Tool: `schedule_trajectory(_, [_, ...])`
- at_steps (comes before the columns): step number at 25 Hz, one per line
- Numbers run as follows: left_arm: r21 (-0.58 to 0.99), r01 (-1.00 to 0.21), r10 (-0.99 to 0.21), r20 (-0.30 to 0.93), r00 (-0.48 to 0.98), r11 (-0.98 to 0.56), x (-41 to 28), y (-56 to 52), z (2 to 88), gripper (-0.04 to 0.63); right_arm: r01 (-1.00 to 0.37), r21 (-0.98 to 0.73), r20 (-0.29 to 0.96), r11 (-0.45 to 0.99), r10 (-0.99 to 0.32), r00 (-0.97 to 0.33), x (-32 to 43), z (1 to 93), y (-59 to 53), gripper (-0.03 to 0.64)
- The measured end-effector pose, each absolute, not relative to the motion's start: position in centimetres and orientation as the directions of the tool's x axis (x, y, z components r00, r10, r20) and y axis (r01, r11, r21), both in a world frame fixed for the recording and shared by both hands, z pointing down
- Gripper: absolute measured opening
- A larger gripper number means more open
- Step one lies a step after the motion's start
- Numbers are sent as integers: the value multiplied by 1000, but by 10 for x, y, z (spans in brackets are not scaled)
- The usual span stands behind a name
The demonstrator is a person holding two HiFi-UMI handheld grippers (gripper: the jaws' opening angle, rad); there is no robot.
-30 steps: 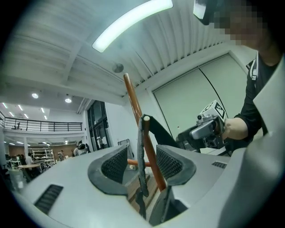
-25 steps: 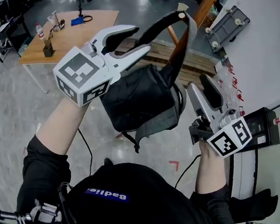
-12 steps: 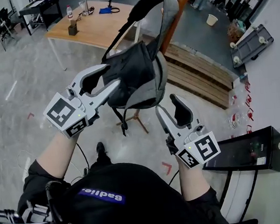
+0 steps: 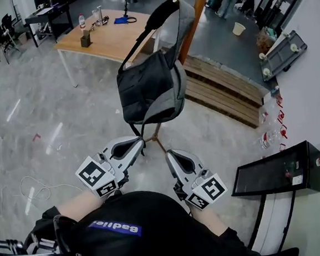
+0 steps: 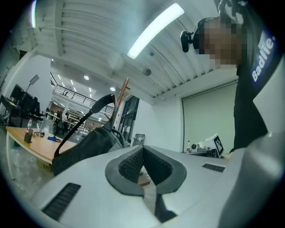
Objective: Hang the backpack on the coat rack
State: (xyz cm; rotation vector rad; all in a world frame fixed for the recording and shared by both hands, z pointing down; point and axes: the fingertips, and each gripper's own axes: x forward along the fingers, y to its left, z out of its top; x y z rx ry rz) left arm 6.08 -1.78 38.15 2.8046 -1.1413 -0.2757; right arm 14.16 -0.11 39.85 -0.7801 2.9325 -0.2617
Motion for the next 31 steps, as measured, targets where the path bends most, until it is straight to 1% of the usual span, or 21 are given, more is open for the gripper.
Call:
schedule_trajectory(5, [158, -605, -624, -139, 769, -781, 66, 2, 385, 9, -491, -243, -22, 837, -511, -860, 126, 417, 13, 6])
schedule_trajectory(10, [145, -575, -591, -129, 796, -806, 57, 12, 384, 9, -492, -246, -24, 835, -513, -858, 104, 417, 20, 5])
schedule_trajectory(15, [141, -559, -575, -135, 807, -817, 49, 17, 384, 9, -504, -232, -23, 832, -523, -852, 93, 413, 23, 6])
schedule_trajectory(31, [152, -546, -563, -106, 820, -824, 46, 23, 396, 9, -511, -268, -9, 817, -532, -847, 87, 424, 27, 5])
